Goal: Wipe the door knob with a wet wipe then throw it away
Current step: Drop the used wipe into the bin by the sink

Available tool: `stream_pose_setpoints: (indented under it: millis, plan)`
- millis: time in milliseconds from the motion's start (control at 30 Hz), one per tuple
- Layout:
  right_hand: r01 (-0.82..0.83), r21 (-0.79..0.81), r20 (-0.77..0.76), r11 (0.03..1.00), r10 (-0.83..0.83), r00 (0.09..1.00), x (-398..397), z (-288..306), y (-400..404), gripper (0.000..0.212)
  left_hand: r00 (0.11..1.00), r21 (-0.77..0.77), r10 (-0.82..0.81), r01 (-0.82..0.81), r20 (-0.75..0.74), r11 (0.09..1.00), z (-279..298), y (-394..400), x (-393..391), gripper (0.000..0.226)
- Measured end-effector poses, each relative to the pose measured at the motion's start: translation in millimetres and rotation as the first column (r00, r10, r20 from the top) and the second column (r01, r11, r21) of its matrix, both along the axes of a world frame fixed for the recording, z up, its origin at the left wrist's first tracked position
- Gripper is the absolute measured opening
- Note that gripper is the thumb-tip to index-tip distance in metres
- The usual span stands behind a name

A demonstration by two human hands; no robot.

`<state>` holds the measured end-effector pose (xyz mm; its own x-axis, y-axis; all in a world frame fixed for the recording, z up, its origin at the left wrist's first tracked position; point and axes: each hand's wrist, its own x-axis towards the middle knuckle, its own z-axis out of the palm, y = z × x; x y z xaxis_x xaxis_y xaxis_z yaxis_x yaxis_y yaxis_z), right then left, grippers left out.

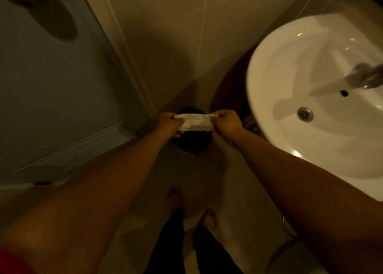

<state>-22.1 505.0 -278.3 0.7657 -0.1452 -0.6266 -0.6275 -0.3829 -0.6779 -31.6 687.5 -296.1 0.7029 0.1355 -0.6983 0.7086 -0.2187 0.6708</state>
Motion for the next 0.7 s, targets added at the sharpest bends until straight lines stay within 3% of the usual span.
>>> stream_pose_setpoints:
  millis: [233, 467, 600, 700]
  plan:
    - [0.138, 0.03, -0.18, 0.99, -0.13, 0.975, 37.4, -111.6, 3.2, 0.03, 0.993, 0.061, -0.032, 0.039, -0.112, 0.997, -117.0, -10.7, 45.9, 0.036]
    - [0.266, -0.039, -0.183, 0.963, -0.269, 0.946, 71.5, -205.2, 8.5, 0.029, 0.977, 0.072, 0.044, -0.03, -0.207, 0.997, -191.3, -21.0, 95.3, 0.038]
    - [0.304, -0.015, -0.183, 0.953, -0.301, 0.936, 84.7, -236.2, 16.0, 0.033, 0.989, 0.137, -0.077, 0.095, -0.13, 0.986, -223.2, -12.0, 114.5, 0.038]
    - [0.27, -0.029, -0.134, 0.962, -0.272, 0.953, 89.0, -241.6, 20.9, 0.034, 0.941, 0.202, -0.24, 0.289, -0.237, 0.936, -234.1, -12.5, 126.0, 0.046]
